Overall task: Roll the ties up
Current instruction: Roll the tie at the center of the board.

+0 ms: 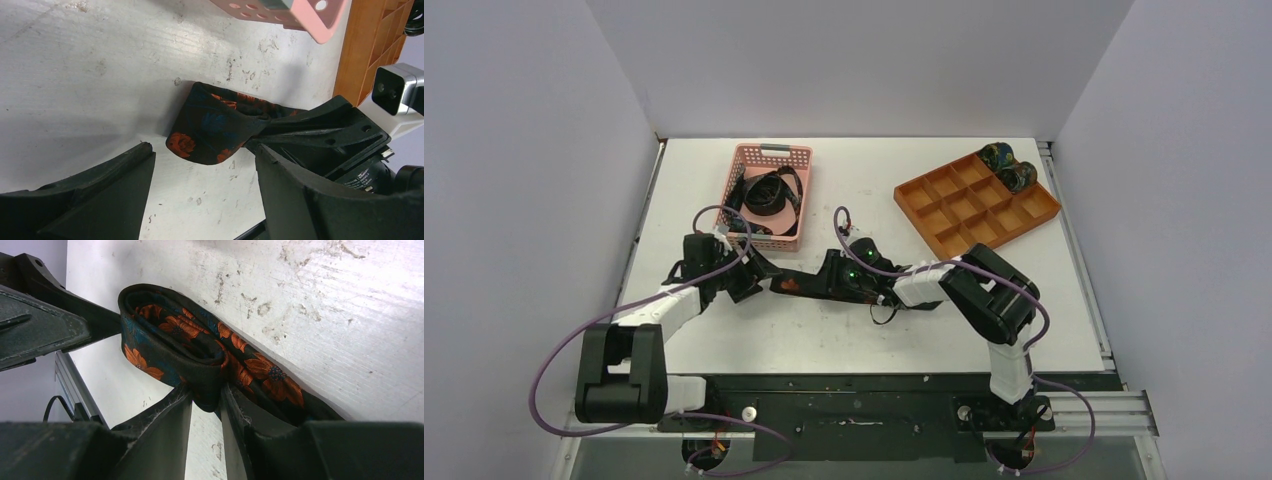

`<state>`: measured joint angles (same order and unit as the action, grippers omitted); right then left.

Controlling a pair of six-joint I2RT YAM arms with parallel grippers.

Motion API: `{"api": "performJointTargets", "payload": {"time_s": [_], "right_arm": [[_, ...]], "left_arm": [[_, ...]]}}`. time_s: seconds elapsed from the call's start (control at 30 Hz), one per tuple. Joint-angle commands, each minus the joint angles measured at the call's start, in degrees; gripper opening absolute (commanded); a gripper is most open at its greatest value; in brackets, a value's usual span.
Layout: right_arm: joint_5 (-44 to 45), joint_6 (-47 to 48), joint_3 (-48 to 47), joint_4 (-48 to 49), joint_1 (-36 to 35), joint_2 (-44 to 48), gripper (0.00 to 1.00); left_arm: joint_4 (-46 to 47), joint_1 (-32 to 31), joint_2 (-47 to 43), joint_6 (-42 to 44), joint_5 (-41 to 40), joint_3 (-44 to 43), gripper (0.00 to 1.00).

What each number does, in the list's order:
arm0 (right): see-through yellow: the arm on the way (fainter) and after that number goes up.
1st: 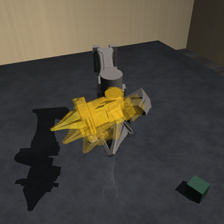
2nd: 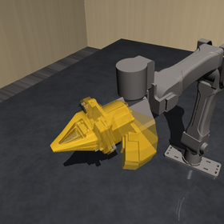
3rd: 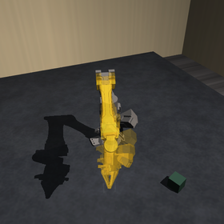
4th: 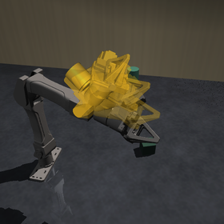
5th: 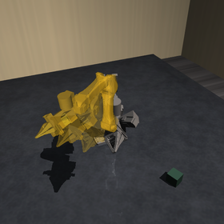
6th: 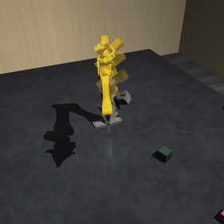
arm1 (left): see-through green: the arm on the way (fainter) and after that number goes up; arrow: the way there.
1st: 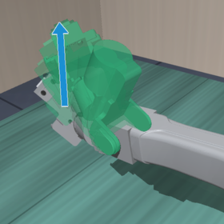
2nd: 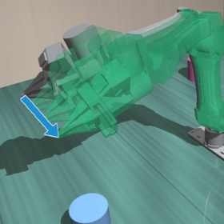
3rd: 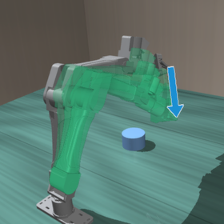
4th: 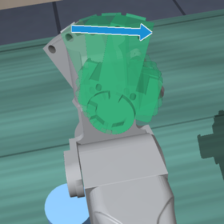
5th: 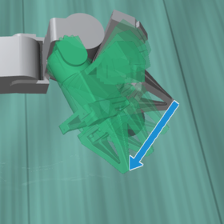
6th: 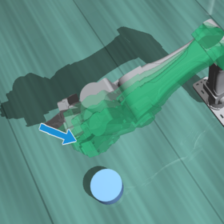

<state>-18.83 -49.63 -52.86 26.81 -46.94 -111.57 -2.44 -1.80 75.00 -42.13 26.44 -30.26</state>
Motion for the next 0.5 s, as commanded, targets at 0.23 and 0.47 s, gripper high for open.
{"api": "performJointTargets", "payload": {"time_s": [0.23,0.47], "right_arm": [[-1.53,-0.29,0.21,3.41,-0.63,-4.34,0.3],[-2.17,-0.36,0.74,4.38,-0.69,-5.01,0.29]], "left_arm": [[3.18,-2.04,2.94,8.7,0.39,-3.69,0.68],[5.67,-1.86,7.64,11.03,1.41,-4.33,0.66]]}}
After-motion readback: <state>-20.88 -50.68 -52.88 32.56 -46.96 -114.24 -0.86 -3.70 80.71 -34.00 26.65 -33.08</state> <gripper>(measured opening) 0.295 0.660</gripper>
